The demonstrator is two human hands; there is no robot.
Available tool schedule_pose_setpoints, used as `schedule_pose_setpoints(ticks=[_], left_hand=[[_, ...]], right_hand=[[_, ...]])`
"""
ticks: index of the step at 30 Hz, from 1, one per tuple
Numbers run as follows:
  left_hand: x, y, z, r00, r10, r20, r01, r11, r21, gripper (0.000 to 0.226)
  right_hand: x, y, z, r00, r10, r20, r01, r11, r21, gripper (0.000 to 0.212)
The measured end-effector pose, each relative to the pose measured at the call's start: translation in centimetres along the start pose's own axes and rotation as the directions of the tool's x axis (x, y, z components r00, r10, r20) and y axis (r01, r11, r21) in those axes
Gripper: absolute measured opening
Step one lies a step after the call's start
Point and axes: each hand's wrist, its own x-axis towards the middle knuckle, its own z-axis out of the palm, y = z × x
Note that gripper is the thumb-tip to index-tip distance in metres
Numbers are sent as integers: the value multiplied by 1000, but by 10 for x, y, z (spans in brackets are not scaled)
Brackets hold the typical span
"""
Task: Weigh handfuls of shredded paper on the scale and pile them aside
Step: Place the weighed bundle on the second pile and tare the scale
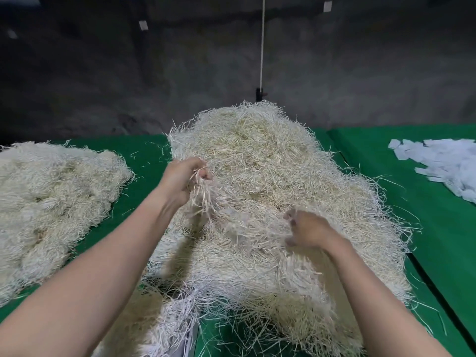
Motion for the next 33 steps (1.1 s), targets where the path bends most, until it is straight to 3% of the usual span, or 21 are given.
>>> schedule_pose_setpoints(ticks=[3, 5, 6, 7, 8, 9, 10, 11, 12, 13, 14, 15, 16, 18, 19, 20, 22, 26, 28, 30, 33], left_hand=[[-6, -2, 9, 1000, 20, -4, -20, 999, -32, 5], [-11, 2, 17, 999, 38, 25, -37, 998, -51, 12], [-14, 4, 21, 996, 65, 60, -61, 996, -58, 14], [-17, 7, 26, 989, 98, 110, -92, 994, -50, 14], [-20, 9, 29, 973, 153, 173, -157, 988, 9, 14], [-23, 9, 29, 938, 234, 254, -287, 938, 195, 17], [-23, 6, 26, 878, 284, 386, -455, 746, 486, 24], [-22, -2, 22, 829, 210, 519, -555, 422, 717, 29], [-21, -12, 18, 825, 49, 562, -564, 84, 821, 32], [-20, -26, 13, 850, -115, 514, -526, -168, 833, 33], [-19, -38, 9, 864, -215, 456, -502, -292, 814, 30], [-15, -47, 4, 863, -269, 428, -497, -298, 815, 24], [-12, -51, 0, 863, -279, 421, -479, -191, 857, 21], [-4, -44, -12, 900, -221, 376, -332, 213, 919, 27], [-2, -36, -18, 924, -181, 338, -261, 350, 900, 29], [0, -28, -24, 942, -146, 301, -220, 406, 887, 32], [1, -22, -36, 965, -78, 252, -217, 305, 927, 37], [8, -12, -62, 985, 121, 124, -146, 187, 972, 30], [11, 2, -84, 971, 238, 21, -60, 156, 986, 29], [11, 14, -102, 957, 287, -32, -7, 135, 991, 30], [4, 17, -109, 947, 319, 28, -25, -14, 1000, 37]], right_hand=[[-14, -39, -46, 978, -157, -135, 173, 978, 116, 76], [-21, -75, -44, 943, -250, -219, 317, 872, 374, 105], [-22, -92, -33, 941, -291, -172, 338, 808, 483, 112], [-20, -106, -17, 943, -314, -109, 322, 783, 532, 109], [-17, -114, -1, 949, -311, -62, 293, 788, 542, 91], [-10, -115, 12, 962, -268, -53, 250, 789, 561, 62], [-3, -112, 19, 981, -176, -86, 191, 770, 609, 32], [4, -107, 23, 988, -78, -131, 146, 726, 672, 16], [8, -103, 22, 985, -20, -173, 143, 661, 736, 15], [13, -99, 23, 972, -11, -236, 190, 630, 753, 20], [16, -96, 24, 951, -37, -308, 255, 662, 705, 22], [17, -92, 26, 931, -83, -357, 304, 719, 625, 22], [18, -88, 30, 921, -131, -366, 322, 787, 526, 22], [19, -64, 46, 930, -170, -325, 280, 901, 331, 16], [18, -46, 53, 940, -149, -306, 226, 946, 234, 17], [18, -26, 59, 951, -116, -285, 155, 981, 116, 21], [19, 10, 65, 956, -31, -293, 19, 999, -44, 24], [25, 48, 49, 928, 164, -335, -185, 982, -33, 22], [23, 61, 39, 920, 229, -317, -279, 953, -121, 25], [19, 62, 32, 924, 247, -293, -316, 923, -218, 27], [15, 24, 9, 968, 198, -155, -233, 938, -255, 24]])
